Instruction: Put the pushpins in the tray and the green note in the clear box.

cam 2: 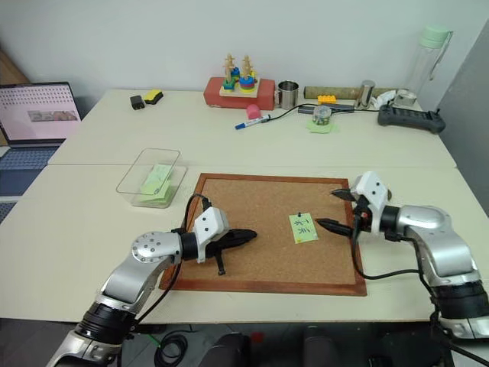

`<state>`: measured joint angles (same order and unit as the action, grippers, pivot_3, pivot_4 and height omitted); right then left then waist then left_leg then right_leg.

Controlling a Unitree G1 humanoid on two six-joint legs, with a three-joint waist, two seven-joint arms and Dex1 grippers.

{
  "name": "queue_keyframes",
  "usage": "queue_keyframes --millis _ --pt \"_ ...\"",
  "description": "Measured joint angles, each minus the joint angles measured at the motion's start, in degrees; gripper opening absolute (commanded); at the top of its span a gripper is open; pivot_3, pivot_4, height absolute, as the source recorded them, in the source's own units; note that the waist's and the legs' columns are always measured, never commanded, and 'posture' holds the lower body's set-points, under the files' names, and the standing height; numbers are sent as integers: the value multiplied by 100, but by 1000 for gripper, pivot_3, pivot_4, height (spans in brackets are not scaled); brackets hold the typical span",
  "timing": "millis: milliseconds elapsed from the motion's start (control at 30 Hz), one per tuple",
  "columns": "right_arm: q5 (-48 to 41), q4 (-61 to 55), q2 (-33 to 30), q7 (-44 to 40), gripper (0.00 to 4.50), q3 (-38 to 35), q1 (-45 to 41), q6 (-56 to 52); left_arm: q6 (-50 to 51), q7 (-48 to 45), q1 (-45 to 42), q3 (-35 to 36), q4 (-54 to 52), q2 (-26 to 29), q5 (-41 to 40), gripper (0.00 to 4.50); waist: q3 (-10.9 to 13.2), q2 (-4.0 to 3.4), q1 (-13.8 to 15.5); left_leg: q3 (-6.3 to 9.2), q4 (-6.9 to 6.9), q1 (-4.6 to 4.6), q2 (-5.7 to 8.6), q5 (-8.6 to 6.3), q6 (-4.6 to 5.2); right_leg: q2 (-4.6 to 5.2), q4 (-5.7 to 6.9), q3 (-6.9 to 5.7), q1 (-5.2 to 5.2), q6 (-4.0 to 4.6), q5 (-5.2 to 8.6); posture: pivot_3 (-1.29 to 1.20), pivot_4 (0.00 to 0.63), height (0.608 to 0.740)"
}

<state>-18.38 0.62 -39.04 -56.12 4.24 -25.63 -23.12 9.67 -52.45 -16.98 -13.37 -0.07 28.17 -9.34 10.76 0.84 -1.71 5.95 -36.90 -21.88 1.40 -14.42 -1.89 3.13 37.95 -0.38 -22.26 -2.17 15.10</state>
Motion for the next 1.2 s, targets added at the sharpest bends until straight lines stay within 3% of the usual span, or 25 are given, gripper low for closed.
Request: queue_keyframes --millis 167,333,400,1067,1200 --pt "528 1029 469 -97 4500 622 -699 385 -174 52 37 -54 143 -98 116 24 0 0 2 6 -1 2 0 1 0 -3 4 -3 0 0 0 0 150 740" --pt "778 1767 752 -245 4500 796 -944 764 -259 56 95 -61 116 -95 154 24 0 0 5 3 -1 2 2 0 0 1 3 0 0 1 -1 0 150 740" --pt "825 1993 838 -258 4311 814 -1014 883 -260 72 140 -48 76 -93 156 7 -1 -1 5 5 -1 3 1 0 0 0 5 -1 0 1 -1 0 150 740" --pt "965 2395 1036 -523 23 813 -1115 1219 -266 111 256 -3 -23 -43 176 0 -2 -3 -8 5 -1 7 0 0 0 -2 8 -1 1 1 -1 0 150 740" --pt "1011 2389 1037 -582 23 812 -1115 1245 -260 110 268 -3 -31 -30 176 0 -2 -3 -8 5 -1 8 0 0 0 -2 9 -1 1 1 -1 0 150 740"
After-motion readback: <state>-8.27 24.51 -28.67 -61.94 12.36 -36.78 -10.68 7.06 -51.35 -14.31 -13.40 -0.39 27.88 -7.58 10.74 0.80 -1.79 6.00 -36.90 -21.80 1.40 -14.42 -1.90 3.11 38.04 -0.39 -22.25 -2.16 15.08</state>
